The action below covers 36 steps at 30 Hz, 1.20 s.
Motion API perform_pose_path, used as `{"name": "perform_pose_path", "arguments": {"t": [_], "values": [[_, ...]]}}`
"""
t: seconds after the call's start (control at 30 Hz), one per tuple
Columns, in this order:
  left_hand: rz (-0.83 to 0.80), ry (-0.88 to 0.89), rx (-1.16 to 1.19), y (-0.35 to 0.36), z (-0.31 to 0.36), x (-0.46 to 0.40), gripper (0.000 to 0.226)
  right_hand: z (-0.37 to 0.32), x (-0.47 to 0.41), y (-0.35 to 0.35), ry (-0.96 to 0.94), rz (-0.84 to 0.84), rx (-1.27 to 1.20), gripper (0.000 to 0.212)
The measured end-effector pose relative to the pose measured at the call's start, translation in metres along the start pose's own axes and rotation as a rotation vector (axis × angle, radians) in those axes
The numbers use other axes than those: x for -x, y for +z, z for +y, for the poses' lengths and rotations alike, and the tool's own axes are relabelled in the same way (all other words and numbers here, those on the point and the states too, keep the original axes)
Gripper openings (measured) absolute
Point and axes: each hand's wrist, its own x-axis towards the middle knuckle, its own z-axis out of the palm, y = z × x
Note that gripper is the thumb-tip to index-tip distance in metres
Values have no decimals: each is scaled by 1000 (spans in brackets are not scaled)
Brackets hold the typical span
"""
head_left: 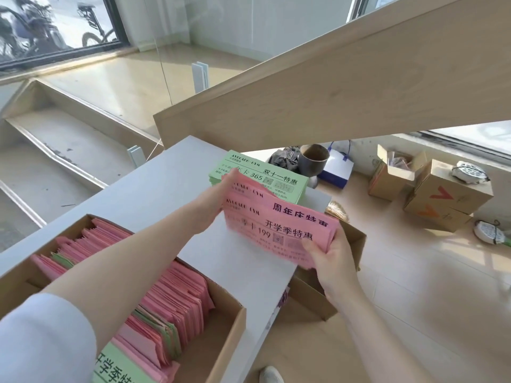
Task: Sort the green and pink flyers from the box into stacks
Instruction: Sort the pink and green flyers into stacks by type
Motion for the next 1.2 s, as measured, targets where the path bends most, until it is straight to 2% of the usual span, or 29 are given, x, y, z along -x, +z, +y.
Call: {"name": "perform_pose_path", "arguments": {"t": [0.1,0.2,0.33,0.43,0.5,0.57,0.63,0.67,0.73,0.77,0.8,0.83,0.87,0.97,1.03,1.1,1.2], "values": [[133,114,180,-8,9,-6,46,-8,-22,3,-127,-87,68,41],[213,18,108,-20,-5,-13,46,5,-33,10,-87,-139,48,42],[170,-98,135,-23,-12,-16,39,20,-36,18,-44,0,-133,23],[210,-138,176,-18,-10,-19,34,22,-36,23,-82,56,-176,13],[250,-158,177,-17,-10,-19,29,22,-35,27,-69,121,-231,13],[261,-145,70,-19,-8,-18,30,26,-35,28,-31,150,-257,24],[208,-118,-68,-23,-7,-16,33,32,-33,26,12,102,-225,45],[122,-102,-121,-27,-6,-12,32,34,-32,26,36,62,-195,53],[-115,-80,-199,-37,-4,-3,21,42,-30,24,64,12,-111,55],[-190,-87,-230,-43,-4,0,30,46,-30,24,74,10,-87,50],[-231,-107,-266,-49,-6,1,49,48,-31,25,84,9,-81,45],[-232,-131,-316,-51,-9,0,59,48,-32,25,89,-6,-81,42],[-197,-128,-363,-51,-12,-1,56,46,-32,26,87,-28,-79,38],[90,62,-368,-44,-11,-2,33,35,-33,24,1,-26,-82,29],[187,167,-309,-44,-8,-2,26,33,-33,21,-37,-10,-95,27],[116,139,-355,-49,-10,-5,31,39,-32,21,16,-77,-41,31],[-37,-66,-514,-47,-19,-5,41,48,-28,29,142,-202,75,32]]}}
